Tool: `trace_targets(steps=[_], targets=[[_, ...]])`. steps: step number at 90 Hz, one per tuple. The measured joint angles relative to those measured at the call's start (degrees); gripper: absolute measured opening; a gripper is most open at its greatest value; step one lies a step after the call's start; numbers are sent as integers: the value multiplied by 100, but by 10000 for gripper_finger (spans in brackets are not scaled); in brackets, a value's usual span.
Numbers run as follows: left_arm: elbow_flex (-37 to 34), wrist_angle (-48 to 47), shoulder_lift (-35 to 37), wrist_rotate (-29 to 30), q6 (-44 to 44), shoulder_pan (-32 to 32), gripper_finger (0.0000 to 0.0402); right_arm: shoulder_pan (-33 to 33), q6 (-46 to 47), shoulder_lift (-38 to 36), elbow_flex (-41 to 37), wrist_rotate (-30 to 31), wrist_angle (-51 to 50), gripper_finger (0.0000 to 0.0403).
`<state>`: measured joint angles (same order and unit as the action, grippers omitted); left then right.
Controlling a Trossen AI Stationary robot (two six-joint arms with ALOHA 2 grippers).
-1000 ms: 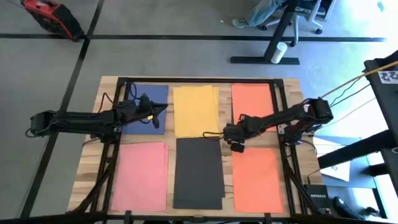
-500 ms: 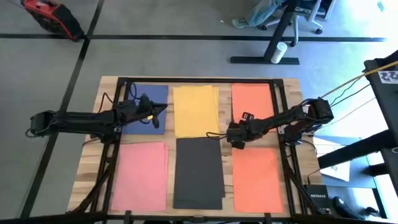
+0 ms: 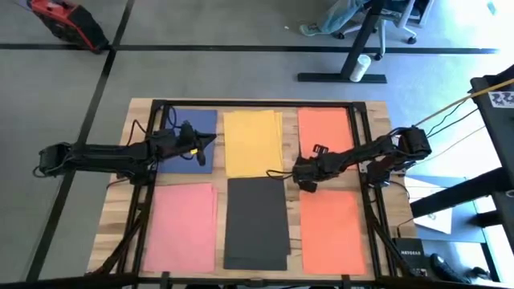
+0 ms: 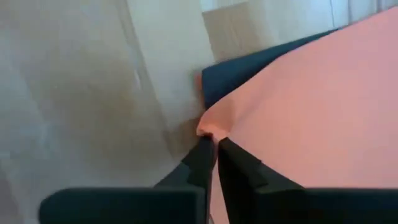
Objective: Organize paper
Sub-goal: Stack the orange paper on top of the other orange paper
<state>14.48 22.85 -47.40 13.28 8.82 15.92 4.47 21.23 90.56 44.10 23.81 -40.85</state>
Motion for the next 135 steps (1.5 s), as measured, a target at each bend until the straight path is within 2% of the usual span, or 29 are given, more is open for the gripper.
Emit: trace_targets(steps=[15,37,56,84,113,135], targets=[[0,-4,-2,0,0,0,1,2,-12,-10,492,-607,-542,2],[0,-48,0,0,0,-1,1,138,236,-15,1250,-3144,-1633,1],[0,-127,-2,0,10,-2,1,587,701,-20,1745,-4311,-2046,1],[0,-129,-2,0,15,0,1,1520,1460,-20,1927,-5081,-1900,0],[0,-127,0,0,-13,0,1,2518,2607,-20,1927,-5868,-62,0],[0,-126,0,0,-24,-2,1,2895,3832,-20,1927,-5953,629,0]])
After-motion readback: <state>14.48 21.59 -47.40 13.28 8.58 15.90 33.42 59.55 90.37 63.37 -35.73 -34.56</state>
